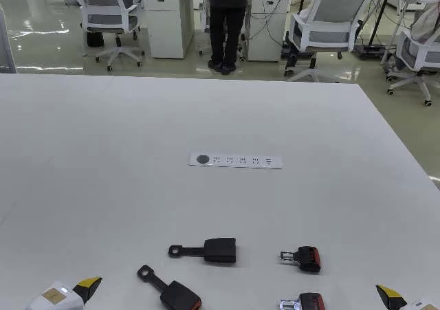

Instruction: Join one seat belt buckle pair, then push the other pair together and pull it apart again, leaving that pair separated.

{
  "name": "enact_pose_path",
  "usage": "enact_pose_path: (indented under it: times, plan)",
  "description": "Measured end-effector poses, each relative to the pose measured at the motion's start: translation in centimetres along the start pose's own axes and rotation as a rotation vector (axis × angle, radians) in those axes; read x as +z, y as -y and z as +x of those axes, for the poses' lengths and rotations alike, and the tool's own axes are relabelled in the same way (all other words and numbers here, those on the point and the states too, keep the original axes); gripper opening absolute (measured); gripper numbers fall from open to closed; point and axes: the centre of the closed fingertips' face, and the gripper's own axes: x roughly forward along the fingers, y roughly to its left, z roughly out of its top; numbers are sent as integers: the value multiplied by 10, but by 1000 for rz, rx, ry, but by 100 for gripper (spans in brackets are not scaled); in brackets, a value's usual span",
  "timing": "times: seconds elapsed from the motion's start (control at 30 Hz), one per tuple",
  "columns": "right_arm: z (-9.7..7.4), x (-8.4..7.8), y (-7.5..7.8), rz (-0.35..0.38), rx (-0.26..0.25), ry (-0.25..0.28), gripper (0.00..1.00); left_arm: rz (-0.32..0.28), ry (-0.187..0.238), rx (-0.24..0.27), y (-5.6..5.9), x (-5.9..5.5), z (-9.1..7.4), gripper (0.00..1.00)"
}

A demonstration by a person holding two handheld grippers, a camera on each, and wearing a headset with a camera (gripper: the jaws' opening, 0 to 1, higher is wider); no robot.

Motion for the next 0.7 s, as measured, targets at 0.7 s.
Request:
enact_pose_path:
  times: [0.7]
  plan:
    - [-1,3,-1,-2,-3,11,99,-38,41,7,-9,7,0,100]
